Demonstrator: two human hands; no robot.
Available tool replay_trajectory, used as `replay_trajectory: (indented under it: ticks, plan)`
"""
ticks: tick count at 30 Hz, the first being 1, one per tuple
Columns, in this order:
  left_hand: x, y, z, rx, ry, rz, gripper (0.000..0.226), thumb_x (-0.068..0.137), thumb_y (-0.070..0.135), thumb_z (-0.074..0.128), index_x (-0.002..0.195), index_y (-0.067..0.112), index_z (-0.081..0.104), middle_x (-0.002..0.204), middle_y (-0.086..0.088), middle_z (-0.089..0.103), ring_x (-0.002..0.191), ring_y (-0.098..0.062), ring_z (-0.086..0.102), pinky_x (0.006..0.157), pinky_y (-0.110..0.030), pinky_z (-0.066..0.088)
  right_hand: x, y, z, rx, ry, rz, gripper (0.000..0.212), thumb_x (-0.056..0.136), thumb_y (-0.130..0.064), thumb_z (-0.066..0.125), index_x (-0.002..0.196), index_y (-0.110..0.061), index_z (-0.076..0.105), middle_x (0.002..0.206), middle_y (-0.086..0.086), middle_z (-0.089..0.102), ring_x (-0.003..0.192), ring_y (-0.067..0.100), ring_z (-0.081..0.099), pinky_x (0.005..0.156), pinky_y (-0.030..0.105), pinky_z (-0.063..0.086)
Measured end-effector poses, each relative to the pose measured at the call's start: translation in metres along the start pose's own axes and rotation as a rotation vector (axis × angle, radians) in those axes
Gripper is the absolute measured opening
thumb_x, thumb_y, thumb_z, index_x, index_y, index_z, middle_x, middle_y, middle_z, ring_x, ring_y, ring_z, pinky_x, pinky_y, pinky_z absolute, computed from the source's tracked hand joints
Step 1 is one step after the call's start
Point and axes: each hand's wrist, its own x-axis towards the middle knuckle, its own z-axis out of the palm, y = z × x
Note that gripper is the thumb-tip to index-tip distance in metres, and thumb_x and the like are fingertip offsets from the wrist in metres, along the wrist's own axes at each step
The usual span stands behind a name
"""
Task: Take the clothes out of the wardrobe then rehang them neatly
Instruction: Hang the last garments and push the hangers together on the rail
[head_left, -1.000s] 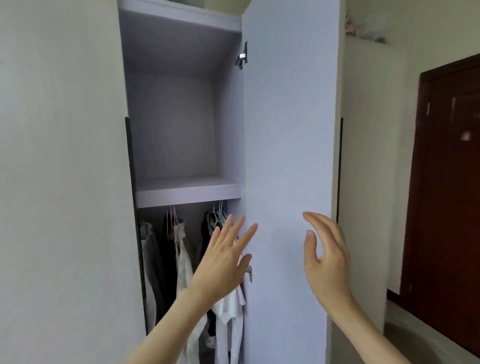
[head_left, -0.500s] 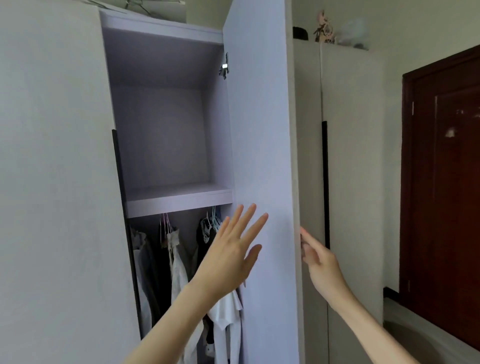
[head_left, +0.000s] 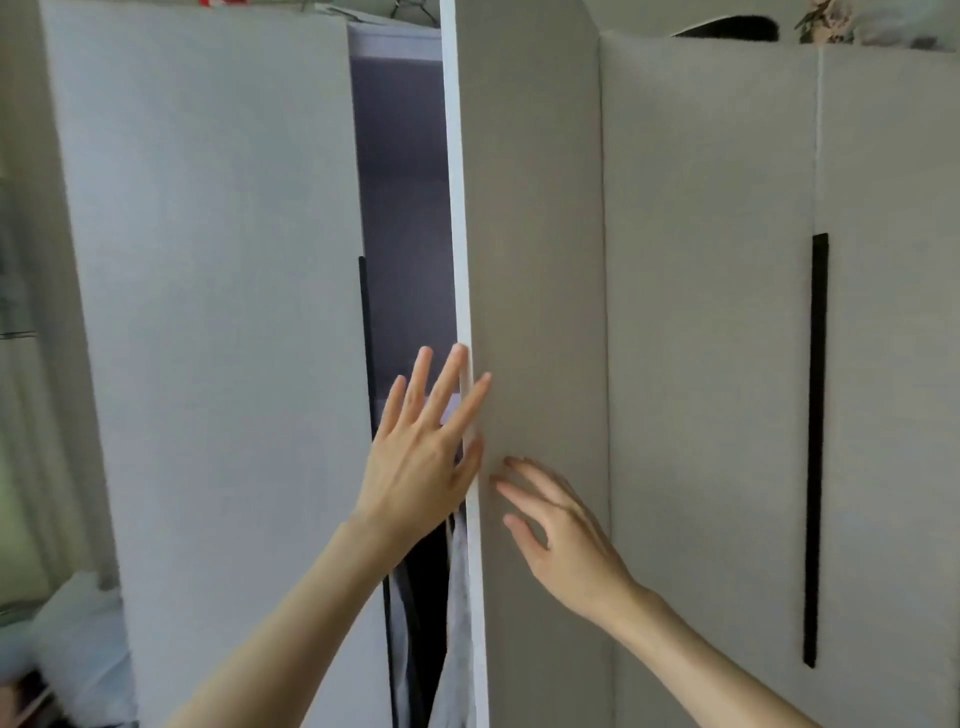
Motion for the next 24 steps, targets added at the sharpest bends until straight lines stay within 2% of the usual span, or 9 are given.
replay_trajectory:
  ticks: [2, 4, 8, 11, 17, 24]
  plan:
    - [0.002, -0.033, 0.005, 0.064, -0.029, -0.031, 0.058, 0.090, 0.040, 0.038, 0.145, 0.026, 0.026, 0.155, -0.007, 0.017, 0.142, -0.032, 0.009, 0.111, -0.046, 0.018, 0.034, -0.003, 0.015, -0.058, 0.011, -0.017, 0.047, 0.097, -0.024, 0.046, 0.142, -0.023, 0.035, 0.152, -0.008, 0.023, 0.140, 0.006, 0.015, 0.115, 0.019, 0.011]
    - [0.005, -0.063, 0.013, 0.129, -0.050, -0.051, 0.059, 0.089, 0.047, 0.035, 0.145, 0.029, 0.026, 0.154, -0.008, 0.020, 0.142, -0.032, 0.012, 0.111, -0.048, 0.018, 0.070, -0.003, 0.031, -0.126, 0.036, -0.029, 0.051, 0.097, -0.023, 0.045, 0.145, -0.022, 0.028, 0.155, -0.004, 0.015, 0.143, 0.011, 0.011, 0.115, 0.022, 0.008]
    - [0.019, -0.111, 0.034, 0.224, -0.063, -0.067, 0.059, 0.088, 0.056, 0.030, 0.143, 0.035, 0.027, 0.152, -0.012, 0.026, 0.140, -0.035, 0.021, 0.110, -0.057, 0.015, 0.136, 0.011, 0.066, -0.282, 0.172, -0.105, 0.051, 0.093, -0.027, 0.039, 0.142, -0.017, 0.035, 0.152, 0.008, 0.027, 0.141, 0.022, 0.021, 0.111, 0.047, 0.026]
    - [0.039, -0.144, 0.049, 0.222, -0.013, -0.087, 0.059, 0.088, 0.059, 0.030, 0.143, 0.038, 0.025, 0.153, -0.011, 0.022, 0.141, -0.034, 0.016, 0.111, -0.058, 0.007, 0.182, 0.024, 0.080, -0.362, 0.245, -0.128, 0.053, 0.092, -0.034, 0.032, 0.144, -0.022, 0.030, 0.152, 0.010, 0.026, 0.140, 0.025, 0.020, 0.109, 0.055, 0.025]
    - [0.078, -0.196, 0.085, 0.146, 0.109, -0.100, 0.062, 0.087, 0.064, 0.031, 0.143, 0.041, 0.024, 0.156, -0.009, 0.011, 0.143, -0.032, 0.004, 0.109, -0.061, 0.000, 0.234, 0.051, 0.107, -0.458, 0.388, -0.209, 0.054, 0.092, -0.039, 0.034, 0.143, -0.025, 0.025, 0.152, 0.007, 0.023, 0.141, 0.024, 0.017, 0.111, 0.052, 0.014]
    - [0.077, -0.224, 0.143, 0.033, 0.046, -0.257, 0.062, 0.087, 0.066, 0.026, 0.144, 0.045, 0.012, 0.157, -0.009, 0.003, 0.143, -0.031, -0.006, 0.105, -0.066, -0.001, 0.266, 0.077, 0.147, -0.592, 0.405, -0.180, 0.055, 0.091, -0.039, 0.036, 0.143, -0.024, 0.028, 0.152, 0.006, 0.022, 0.140, 0.026, 0.019, 0.110, 0.052, 0.010]
